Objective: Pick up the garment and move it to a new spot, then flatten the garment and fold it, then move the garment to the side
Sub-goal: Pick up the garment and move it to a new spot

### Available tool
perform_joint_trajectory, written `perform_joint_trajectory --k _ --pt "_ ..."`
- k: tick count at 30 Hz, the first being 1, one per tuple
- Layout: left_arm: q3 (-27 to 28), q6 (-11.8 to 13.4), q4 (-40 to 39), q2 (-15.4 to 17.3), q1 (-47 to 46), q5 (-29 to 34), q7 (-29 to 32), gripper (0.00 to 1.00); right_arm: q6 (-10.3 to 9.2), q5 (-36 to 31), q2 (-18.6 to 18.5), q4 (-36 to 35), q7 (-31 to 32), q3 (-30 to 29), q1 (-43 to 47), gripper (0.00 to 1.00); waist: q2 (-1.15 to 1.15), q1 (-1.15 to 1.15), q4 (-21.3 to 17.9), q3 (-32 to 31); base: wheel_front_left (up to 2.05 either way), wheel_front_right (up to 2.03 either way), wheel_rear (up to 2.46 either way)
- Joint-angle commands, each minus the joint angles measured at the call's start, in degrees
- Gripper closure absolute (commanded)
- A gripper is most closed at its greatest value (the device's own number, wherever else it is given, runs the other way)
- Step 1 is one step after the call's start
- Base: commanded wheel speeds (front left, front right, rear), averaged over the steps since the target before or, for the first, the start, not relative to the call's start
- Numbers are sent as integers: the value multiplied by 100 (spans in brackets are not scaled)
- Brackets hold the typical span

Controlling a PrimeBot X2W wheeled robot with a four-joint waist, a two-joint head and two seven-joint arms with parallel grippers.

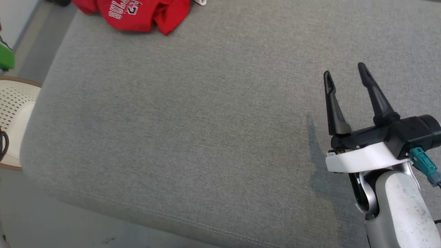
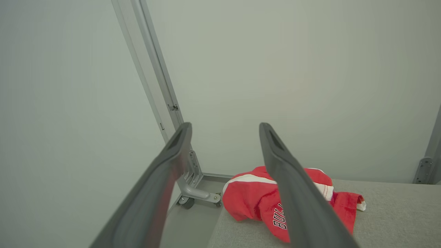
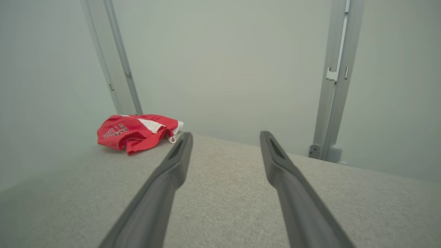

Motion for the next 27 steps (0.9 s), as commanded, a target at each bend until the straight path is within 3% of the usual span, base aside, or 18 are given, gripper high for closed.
perform_joint_trajectory --k 1,11,19,27 --pt "-76 -30 257 82 -289 -173 94 0 -4 -71 -32 -146 29 -43 -126 0 38 -1 -978 1096 0 0 0" --pt "-1249 -38 1581 576 -1352 -1103 428 0 -4 -291 -57 -908 136 -251 -76 0 38 -1 -1464 1828 0 0 0" --pt "-1900 -39 2179 735 -1576 -1803 764 0 -4 -355 -75 -1190 191 -297 16 0 38 -1 -1524 1932 0 0 0" --pt "-2534 -39 2554 861 -1706 -2256 681 0 -4 -385 -87 -1340 244 -249 -31 0 38 -1 -1539 2014 0 0 0"
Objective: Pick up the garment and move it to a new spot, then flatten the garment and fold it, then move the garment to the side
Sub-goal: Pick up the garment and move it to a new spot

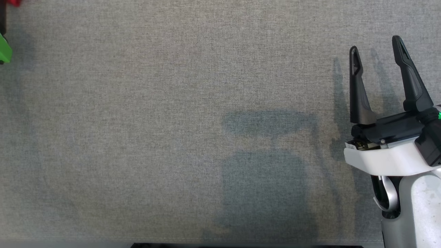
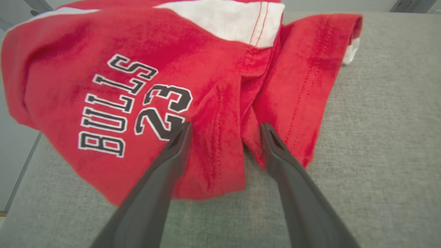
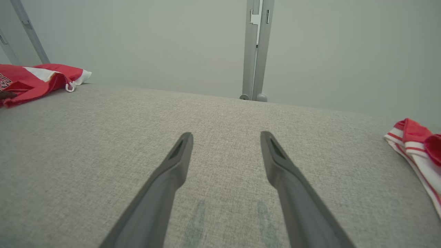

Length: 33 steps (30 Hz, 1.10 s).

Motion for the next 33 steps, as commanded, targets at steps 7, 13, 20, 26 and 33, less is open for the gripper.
perform_joint_trajectory --k 7,13,20,26,33 --pt "-223 -8 588 106 -377 72 -317 73 -4 -73 -32 -114 -15 -25 -53 0 38 -1 -99 70 0 0 0" --pt "-429 -8 846 66 -594 139 -684 100 -4 -25 -6 -9 -93 -30 -96 0 38 -1 -125 9 0 0 0" --pt "-824 -7 746 216 -753 53 -869 100 -4 69 28 266 -248 1 -144 0 38 -1 -152 -336 0 0 0" --pt "-1257 -7 423 394 -829 -42 -863 100 -4 200 47 606 -403 55 -184 0 38 -1 -211 -837 0 0 0" --pt "-1644 -7 39 506 -762 -184 -682 100 -4 450 58 1044 -577 58 -118 0 38 -1 -284 -1509 0 0 0"
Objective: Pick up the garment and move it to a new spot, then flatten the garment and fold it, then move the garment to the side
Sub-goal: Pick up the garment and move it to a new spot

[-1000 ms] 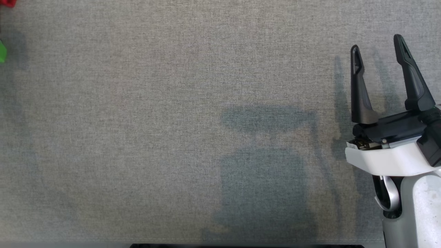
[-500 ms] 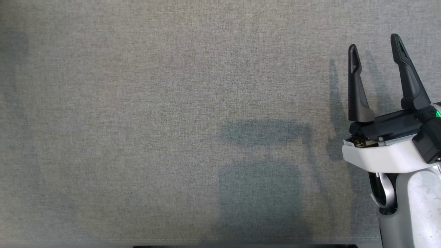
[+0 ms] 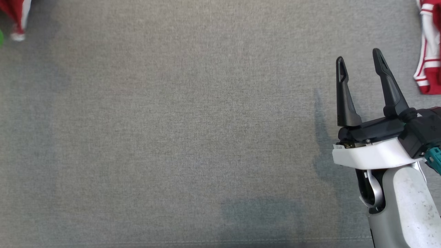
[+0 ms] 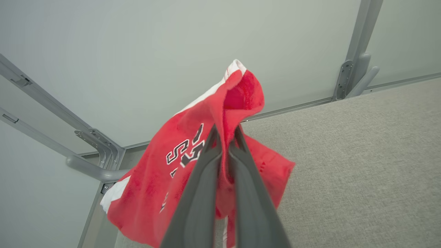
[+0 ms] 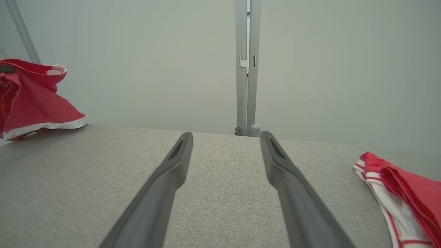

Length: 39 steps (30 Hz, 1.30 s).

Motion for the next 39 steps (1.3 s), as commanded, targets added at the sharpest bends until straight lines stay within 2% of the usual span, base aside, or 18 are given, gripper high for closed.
perform_joint_trajectory --k 1,7,15,18,23,27,31,36,39 --pt "-51 -6 -80 43 71 -82 33 100 -4 69 3 63 -63 -14 46 0 38 0 -77 -469 0 0 0" --pt "-274 -6 -468 -129 225 -196 168 100 -4 322 3 400 -179 -46 163 0 38 0 -154 -1009 0 0 0" --pt "-558 205 -994 -669 596 -207 364 100 -4 590 3 715 -270 -45 326 0 38 0 -388 -1526 0 0 0" --pt "-691 358 -1245 -977 848 -224 377 100 -4 669 3 758 -290 -47 382 0 38 0 -500 -1626 0 0 0" --pt "-840 626 -1509 -1677 1296 -384 293 100 -4 808 4 725 -293 -25 399 0 38 0 -743 -1663 0 0 0" --pt "-967 803 -1487 -2272 1636 -471 104 100 -4 920 2 668 -294 28 385 0 38 0 -1000 -1574 0 0 0" --pt "-1048 850 -1280 -2824 1899 -523 -190 100 -4 1009 3 638 -294 54 374 0 38 0 -1249 -1427 0 0 0" --pt "-1171 845 -838 -3193 2060 -586 -501 100 -4 1057 4 610 -294 88 316 0 38 0 -1532 -1202 0 0 0" --pt "-1237 829 -582 -3278 2128 -685 -666 100 -4 1080 3 624 -294 100 285 0 38 0 -1660 -1118 0 0 0"
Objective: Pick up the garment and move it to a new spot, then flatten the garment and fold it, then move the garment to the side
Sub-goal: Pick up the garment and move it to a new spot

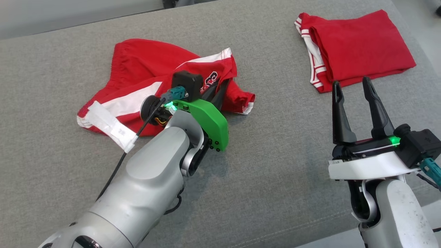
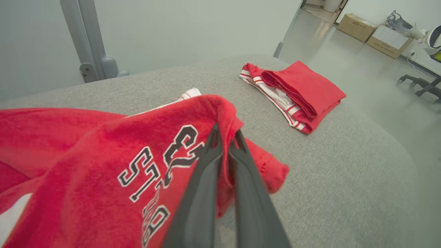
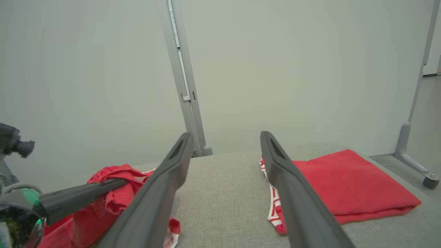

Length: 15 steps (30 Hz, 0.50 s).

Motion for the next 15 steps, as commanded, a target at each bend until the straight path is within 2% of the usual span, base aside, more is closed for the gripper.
perform_joint_trajectory --k 1,6,15 --pt "-63 -14 130 -8 95 -64 -94 100 -4 26 0 0 -15 14 -69 0 38 1 -238 205 0 0 0" --pt "-378 2 262 -38 245 -204 -157 100 -4 64 -2 30 -16 86 -83 0 38 1 -344 253 0 0 0" --pt "-1301 247 -56 -37 466 -585 -222 100 -4 80 -1 132 -16 196 -156 0 38 1 -378 244 0 0 0"
